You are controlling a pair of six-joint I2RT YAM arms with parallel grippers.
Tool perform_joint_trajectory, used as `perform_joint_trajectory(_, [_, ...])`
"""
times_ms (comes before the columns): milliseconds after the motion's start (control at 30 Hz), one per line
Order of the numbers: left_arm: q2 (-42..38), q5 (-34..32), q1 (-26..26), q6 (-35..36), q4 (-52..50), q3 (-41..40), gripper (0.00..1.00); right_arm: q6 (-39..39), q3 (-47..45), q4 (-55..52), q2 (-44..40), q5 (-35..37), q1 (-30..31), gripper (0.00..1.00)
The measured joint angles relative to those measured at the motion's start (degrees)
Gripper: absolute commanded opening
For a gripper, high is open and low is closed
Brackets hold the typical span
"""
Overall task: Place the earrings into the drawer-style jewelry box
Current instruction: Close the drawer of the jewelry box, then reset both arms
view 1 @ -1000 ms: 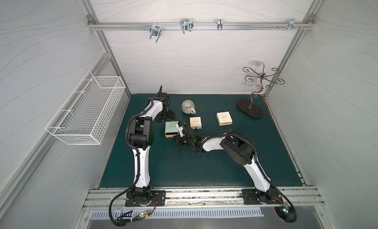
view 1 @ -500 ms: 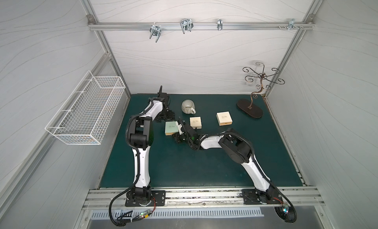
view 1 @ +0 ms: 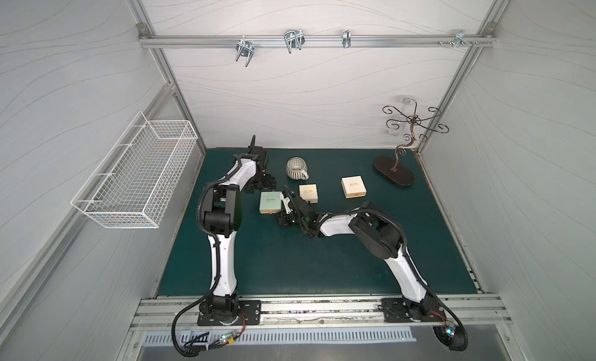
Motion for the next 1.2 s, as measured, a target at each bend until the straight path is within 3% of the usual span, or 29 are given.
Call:
perform_joint_trajectory(133, [-7.4, 0.5, 0.0, -0.6, 3.8, -6.2, 0.96, -3.4, -7.3, -0.7, -9.3, 1.1, -0.1, 0.21])
perform_joint_trajectory(333, [-32.9, 2.4, 3.8, -2.6, 18.6, -28.0, 0.99, -10.2, -18.4, -5.8, -32.3, 4.9, -3.5, 0.23])
perform_joint_trajectory(500, [-49.7, -1.2, 9.3, -2.3, 33.7, -45.9, 0.99, -15.5, -26.2, -12.2, -51.9, 7.4, -16.9, 0.27])
perform_joint_trajectory(633, [-52.9, -5.9, 9.6, -0.6, 44.3, -59.6, 0.99, -18.3, -35.8, -16.4, -64.0, 9.0, -32.1, 0.37])
perform_joint_trajectory(733, [-52.9, -8.2, 9.6, 1.0, 55.4, -71.3, 0.99, -21.1, -44.0, -17.0, -69.9, 9.0, -39.4, 0.52])
perform_joint_trajectory(867, [-48.9, -10.0, 9.6, 2.0, 66.9, -79.1, 0.99, -23.1, -52.6, -13.4, -70.4, 7.8, -47.3, 0.75])
perform_joint_trajectory(1000, [-43.3, -9.7, 9.6, 3.1, 76.0, -78.2, 0.99, -23.8, -54.8, -5.2, -60.7, 6.7, -51.5, 0.99])
perform_joint_trajectory(1100, [-38.8, -8.9, 9.6, 3.7, 87.5, -79.0, 0.99, -23.7, -54.4, 2.4, -51.1, 6.0, -52.7, 0.99])
perform_joint_trajectory(1200, [-36.9, -8.4, 9.6, 3.9, 90.1, -79.5, 0.99, -23.6, -53.7, 11.2, -42.8, 5.4, -53.2, 0.99])
